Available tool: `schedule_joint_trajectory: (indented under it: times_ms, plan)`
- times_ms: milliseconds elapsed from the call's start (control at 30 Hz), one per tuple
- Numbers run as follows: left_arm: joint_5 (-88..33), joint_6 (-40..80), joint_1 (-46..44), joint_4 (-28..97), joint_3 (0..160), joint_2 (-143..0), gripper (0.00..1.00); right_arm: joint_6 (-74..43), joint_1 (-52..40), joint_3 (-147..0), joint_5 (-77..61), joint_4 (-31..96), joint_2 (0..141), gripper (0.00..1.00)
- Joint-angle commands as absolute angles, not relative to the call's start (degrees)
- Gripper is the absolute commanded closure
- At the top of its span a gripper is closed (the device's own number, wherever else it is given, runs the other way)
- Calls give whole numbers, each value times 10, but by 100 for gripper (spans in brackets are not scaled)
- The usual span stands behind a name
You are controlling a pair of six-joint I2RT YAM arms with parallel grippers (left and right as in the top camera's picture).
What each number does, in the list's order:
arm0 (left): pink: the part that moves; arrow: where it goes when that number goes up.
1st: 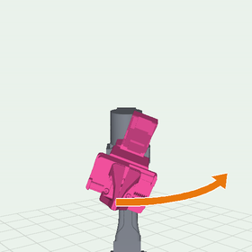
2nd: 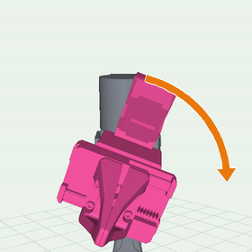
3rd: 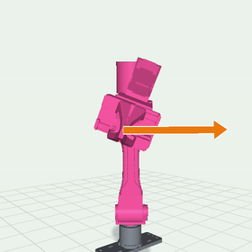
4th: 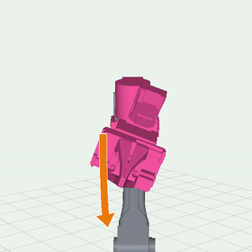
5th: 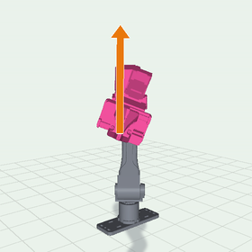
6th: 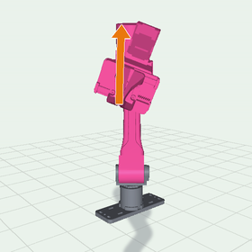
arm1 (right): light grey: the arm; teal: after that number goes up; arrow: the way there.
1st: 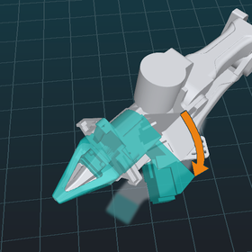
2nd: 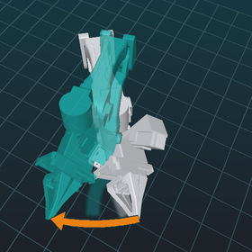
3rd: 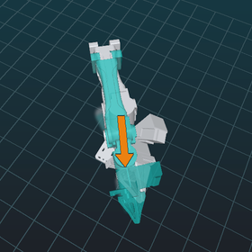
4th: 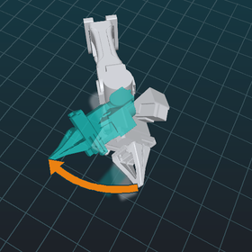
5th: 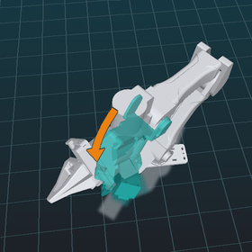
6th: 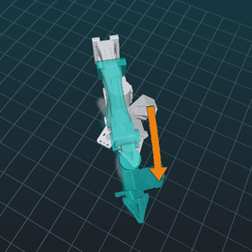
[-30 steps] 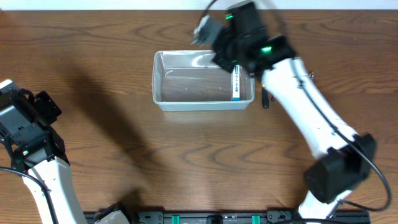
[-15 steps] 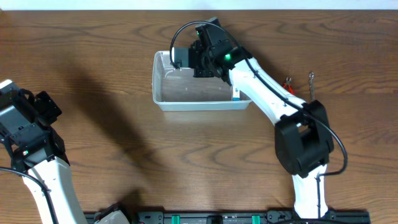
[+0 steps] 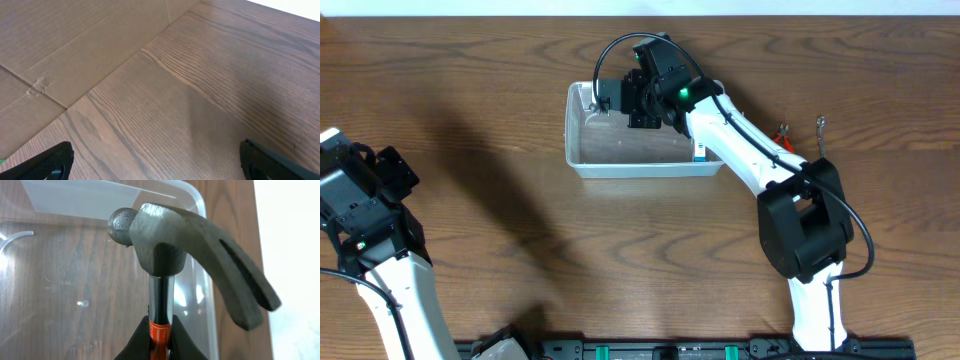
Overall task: Pack container
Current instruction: 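Lower the hammer into the container and open the right gripper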
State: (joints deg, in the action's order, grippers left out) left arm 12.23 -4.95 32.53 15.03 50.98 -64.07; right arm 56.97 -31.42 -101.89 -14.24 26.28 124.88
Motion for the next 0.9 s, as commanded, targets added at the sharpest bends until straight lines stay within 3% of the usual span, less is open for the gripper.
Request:
schedule_joint_trajectory:
  times_ms: [0, 233, 267, 300, 333, 567, 867]
  plan:
    - [127, -57, 328, 150, 520, -644, 2, 548, -314, -1019, -158, 263, 1278, 99]
    - [127, -57, 328, 150, 520, -644, 2, 549, -313, -1019, -120, 262, 1302, 96]
    - [127, -57, 328, 150, 520, -644, 1, 549, -312, -1019, -120, 260, 1302, 87]
    - [127, -57, 328, 150, 520, -644, 2, 549, -313, -1019, -120, 257, 1302, 68]
    - [127, -57, 328, 150, 520, -644, 2, 549, -313, -1019, -120, 254, 1302, 55]
    - [127, -57, 328, 150, 520, -644, 2, 526, -320, -1030, -113, 229, 1255, 47]
    - [127, -57, 328, 150, 520, -644, 2, 431, -295, -1046, -102, 262, 1060, 43]
